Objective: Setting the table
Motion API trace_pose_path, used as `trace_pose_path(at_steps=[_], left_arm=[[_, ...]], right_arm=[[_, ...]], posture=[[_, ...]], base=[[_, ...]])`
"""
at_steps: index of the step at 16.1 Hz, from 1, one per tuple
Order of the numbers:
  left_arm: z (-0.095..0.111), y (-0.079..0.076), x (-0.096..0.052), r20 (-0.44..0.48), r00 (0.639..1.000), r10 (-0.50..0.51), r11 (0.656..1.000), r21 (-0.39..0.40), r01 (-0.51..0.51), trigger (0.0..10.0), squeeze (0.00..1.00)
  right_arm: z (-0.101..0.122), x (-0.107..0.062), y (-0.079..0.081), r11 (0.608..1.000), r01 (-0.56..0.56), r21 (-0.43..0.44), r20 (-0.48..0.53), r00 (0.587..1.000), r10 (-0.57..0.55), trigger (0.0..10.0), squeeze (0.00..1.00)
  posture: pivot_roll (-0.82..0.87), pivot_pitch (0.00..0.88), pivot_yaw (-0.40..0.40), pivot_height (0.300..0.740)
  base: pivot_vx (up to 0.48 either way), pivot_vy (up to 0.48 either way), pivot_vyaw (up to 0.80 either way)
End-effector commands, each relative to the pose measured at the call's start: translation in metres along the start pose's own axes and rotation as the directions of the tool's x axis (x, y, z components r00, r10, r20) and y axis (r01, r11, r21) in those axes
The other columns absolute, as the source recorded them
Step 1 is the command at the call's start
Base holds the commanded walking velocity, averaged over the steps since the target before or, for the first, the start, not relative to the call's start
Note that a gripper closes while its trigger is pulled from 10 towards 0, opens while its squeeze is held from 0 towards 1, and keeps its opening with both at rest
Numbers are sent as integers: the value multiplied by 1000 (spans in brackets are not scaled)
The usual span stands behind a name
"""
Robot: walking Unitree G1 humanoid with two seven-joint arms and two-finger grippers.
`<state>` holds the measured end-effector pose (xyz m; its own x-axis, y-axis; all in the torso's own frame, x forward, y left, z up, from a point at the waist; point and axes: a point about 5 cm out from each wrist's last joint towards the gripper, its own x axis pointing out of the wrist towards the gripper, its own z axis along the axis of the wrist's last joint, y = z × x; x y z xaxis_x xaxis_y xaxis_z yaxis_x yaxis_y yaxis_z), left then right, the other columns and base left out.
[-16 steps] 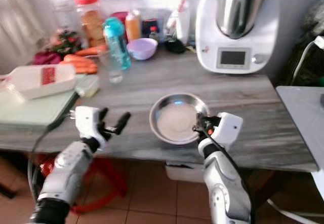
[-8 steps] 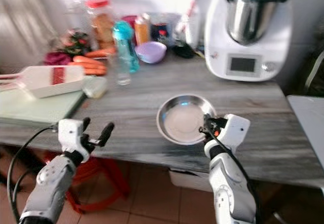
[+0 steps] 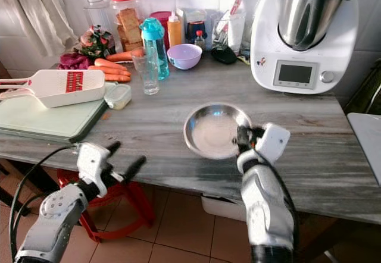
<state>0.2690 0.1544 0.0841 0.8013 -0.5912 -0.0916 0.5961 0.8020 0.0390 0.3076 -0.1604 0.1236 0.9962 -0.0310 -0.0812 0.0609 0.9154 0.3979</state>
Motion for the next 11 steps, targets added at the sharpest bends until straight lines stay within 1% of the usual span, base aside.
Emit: trace_pose_path(at_steps=[1,2,3,4,6,7,8,9,11], left_arm=[[0,-2,-3,-23,998,-52,998,40,53,10000,0],[2,-3,-1,-13,997,-71,996,53,71,10000,0],[5,-1,1,-2,998,-68,997,42,68,10000,0],[7,-1,3,6,997,-72,997,31,72,10000,0],[14,-8,7,35,989,-143,990,16,142,10000,0],[17,-8,10,48,992,-114,993,-9,115,10000,0],[17,-8,10,54,992,-111,994,-17,112,10000,0],[16,-12,9,62,991,-118,992,-30,120,10000,0],[17,-21,8,75,983,-169,984,-49,173,10000,0]], right_arm=[[-9,3,7,1000,-7,-18,-58,998,6,10000,0],[-13,4,10,1000,-16,0,-80,997,16,10000,0],[-16,5,12,1000,-16,-17,-98,995,14,10000,0],[-17,5,12,1000,-13,-9,-102,995,12,10000,0],[-21,8,10,1000,8,6,-125,992,-7,10000,0],[-21,9,10,1000,15,11,-129,991,-14,10000,0],[-21,10,10,1000,18,14,-129,992,-16,10000,0],[-21,12,8,999,35,25,-131,991,-32,10000,0],[-23,16,7,998,49,40,-147,988,-42,10000,0]], posture=[[-2,10,48,740],[-2,10,46,740],[-2,10,46,740],[-3,10,45,740],[-4,11,46,740],[-4,11,46,740],[-5,9,48,740],[-5,9,48,740],[-1,8,48,740]], base=[[0,0,0],[0,0,0],[0,0,0],[0,0,0],[0,0,0],[0,0,0],[0,0,0],[0,0,0],[0,0,0]])
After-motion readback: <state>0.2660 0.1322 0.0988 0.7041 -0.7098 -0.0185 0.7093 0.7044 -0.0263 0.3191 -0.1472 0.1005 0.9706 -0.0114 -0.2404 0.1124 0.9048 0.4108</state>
